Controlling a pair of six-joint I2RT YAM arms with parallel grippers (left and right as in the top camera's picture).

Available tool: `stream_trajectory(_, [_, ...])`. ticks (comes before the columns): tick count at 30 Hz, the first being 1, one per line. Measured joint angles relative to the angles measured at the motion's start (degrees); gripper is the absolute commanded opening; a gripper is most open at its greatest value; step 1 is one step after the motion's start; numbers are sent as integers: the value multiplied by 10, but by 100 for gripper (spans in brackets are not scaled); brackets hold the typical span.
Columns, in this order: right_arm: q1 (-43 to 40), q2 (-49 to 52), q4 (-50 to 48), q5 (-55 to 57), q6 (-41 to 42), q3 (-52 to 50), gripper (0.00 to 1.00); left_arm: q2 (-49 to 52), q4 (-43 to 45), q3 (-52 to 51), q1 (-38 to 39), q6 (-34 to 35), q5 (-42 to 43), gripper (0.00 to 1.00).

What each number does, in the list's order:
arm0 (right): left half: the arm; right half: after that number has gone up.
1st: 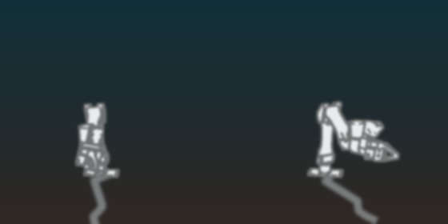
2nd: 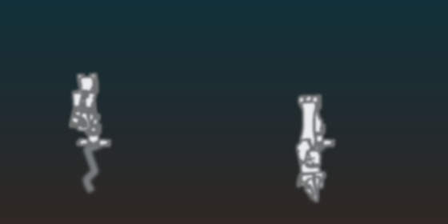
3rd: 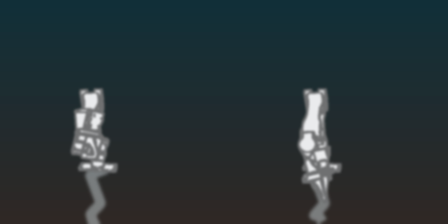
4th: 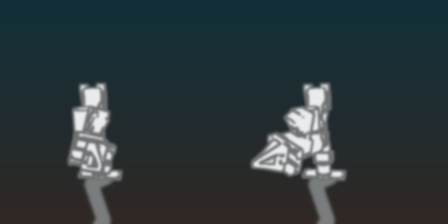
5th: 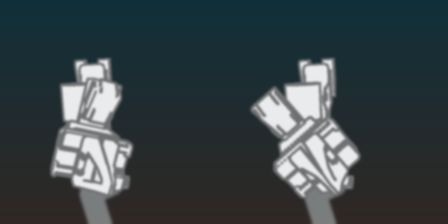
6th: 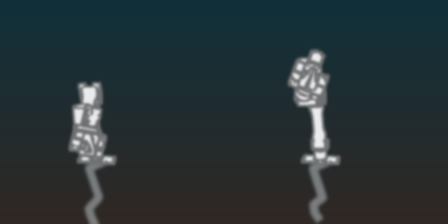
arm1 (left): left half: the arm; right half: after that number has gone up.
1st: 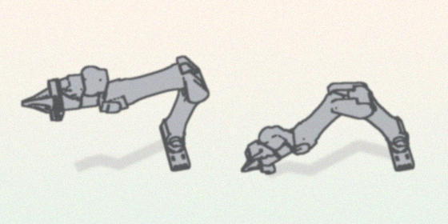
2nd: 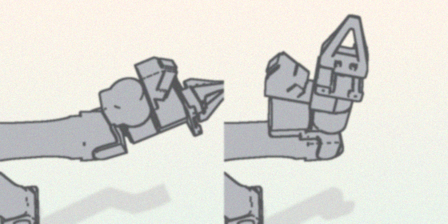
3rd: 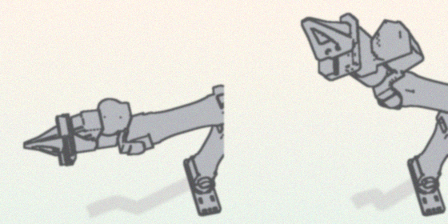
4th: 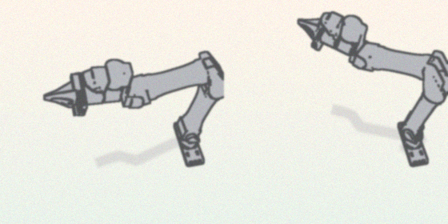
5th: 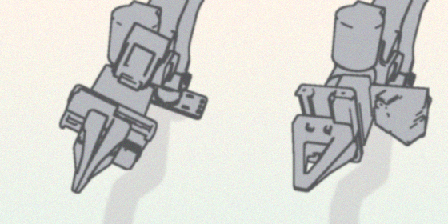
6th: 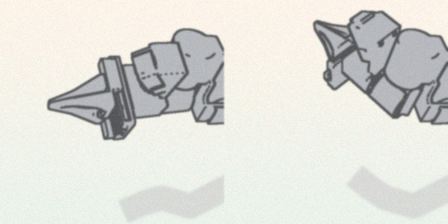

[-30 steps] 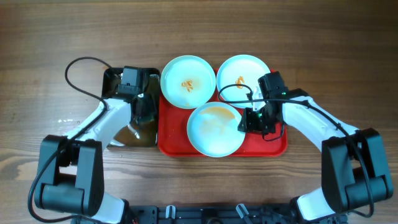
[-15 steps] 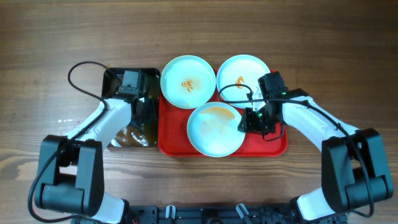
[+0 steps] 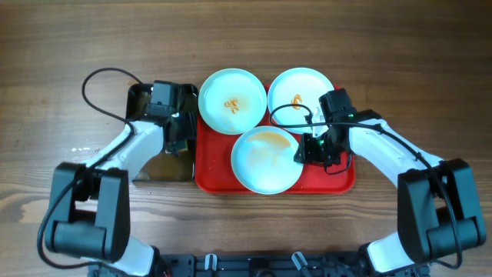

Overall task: Clean dirty plates on tray and stack at the side
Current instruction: 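Dip the sponge back into the water tray with the left gripper, then lift the cleaned front plate with the right gripper and place it right of the tray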

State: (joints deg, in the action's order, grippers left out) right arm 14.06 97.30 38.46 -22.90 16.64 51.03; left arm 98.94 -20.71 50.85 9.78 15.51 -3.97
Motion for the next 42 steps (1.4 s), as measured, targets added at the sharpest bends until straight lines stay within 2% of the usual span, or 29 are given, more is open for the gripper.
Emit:
stream_trajectory(1, [0, 0, 0, 0, 0, 0, 33, 2, 1, 1, 0, 1, 0, 17])
stream_trajectory(3, [0, 0, 0, 0, 0, 0, 36, 3, 2, 2, 0, 3, 4, 4])
stream_trajectory(6, [0, 0, 0, 0, 0, 0, 41, 3, 0, 2, 0, 2, 4, 6])
stream_trajectory(7, [0, 0, 0, 0, 0, 0, 41, 3, -3, 3, 0, 2, 5, 40])
stream_trajectory(8, [0, 0, 0, 0, 0, 0, 41, 2, -9, 5, 0, 2, 5, 65])
stream_trajectory(11, [0, 0, 0, 0, 0, 0, 41, -7, -48, 5, 0, 2, 8, 80])
stream_trajectory(14, [0, 0, 0, 0, 0, 0, 42, -25, -110, 5, 0, 3, 9, 81])
stream_trajectory(18, [0, 0, 0, 0, 0, 0, 42, -25, -141, 5, 0, 2, 9, 81])
stream_trajectory(20, [0, 0, 0, 0, 0, 0, 38, -25, -141, 5, 0, 2, 9, 82])
stream_trajectory(23, [0, 0, 1, 0, 0, 0, 20, -25, -139, 5, 0, 2, 9, 82])
stream_trajectory(28, [3, 0, 2, 0, 0, 0, 5, -25, -136, 5, 0, 2, 10, 83])
stream_trajectory(37, [13, -16, 3, 5, -2, 0, 4, -25, -136, 5, 0, 2, 13, 84])
stream_trajectory(42, [13, -150, 3, 72, -5, -2, 4, -25, -134, 5, 0, 2, 13, 84])
